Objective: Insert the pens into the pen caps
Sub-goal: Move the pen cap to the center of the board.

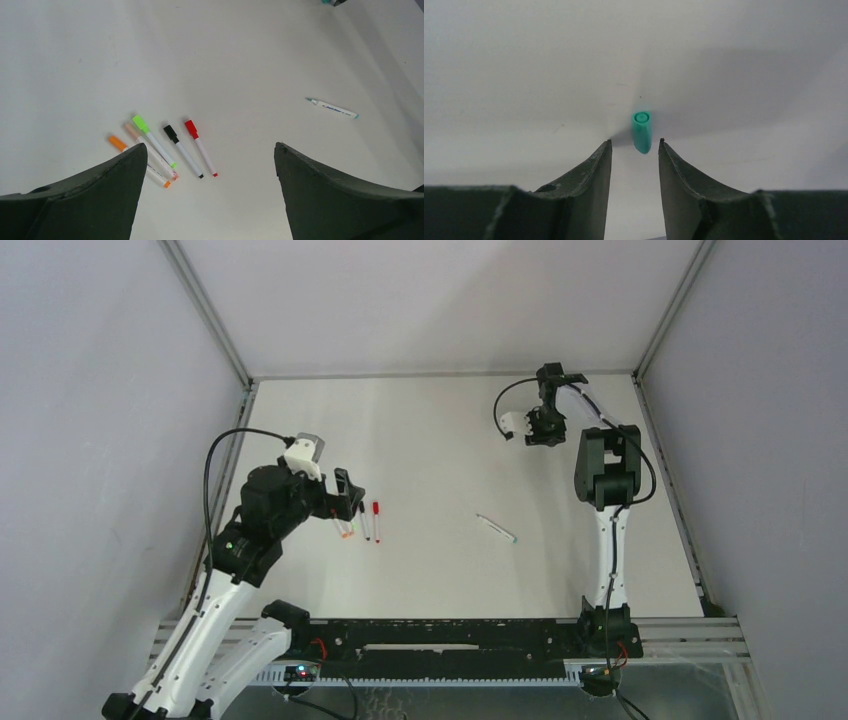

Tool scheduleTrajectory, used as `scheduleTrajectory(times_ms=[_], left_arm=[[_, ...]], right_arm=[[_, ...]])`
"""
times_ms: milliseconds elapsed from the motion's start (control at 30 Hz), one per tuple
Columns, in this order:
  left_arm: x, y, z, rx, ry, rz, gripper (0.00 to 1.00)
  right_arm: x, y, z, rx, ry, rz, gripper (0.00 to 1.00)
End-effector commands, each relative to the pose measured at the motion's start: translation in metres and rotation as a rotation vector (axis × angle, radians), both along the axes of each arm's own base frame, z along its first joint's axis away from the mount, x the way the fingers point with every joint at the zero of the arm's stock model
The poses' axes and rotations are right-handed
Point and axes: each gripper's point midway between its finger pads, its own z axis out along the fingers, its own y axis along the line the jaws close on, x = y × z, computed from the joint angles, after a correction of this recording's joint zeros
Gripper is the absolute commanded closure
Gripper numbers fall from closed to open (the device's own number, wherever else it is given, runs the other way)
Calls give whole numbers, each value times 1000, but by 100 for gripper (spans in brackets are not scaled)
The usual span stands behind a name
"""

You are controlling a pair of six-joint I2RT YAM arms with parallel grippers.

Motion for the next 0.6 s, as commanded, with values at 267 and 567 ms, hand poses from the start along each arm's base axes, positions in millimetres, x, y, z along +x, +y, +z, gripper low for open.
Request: scheduleTrajectory(times_ms=[267, 567], left_arm=[[1, 0, -11, 3, 22, -11, 0], [1, -1, -10, -3, 21, -18, 0]], right_arm=[[0, 12, -6, -22, 44, 62, 71], [-27, 36, -2, 16, 104, 40, 96]])
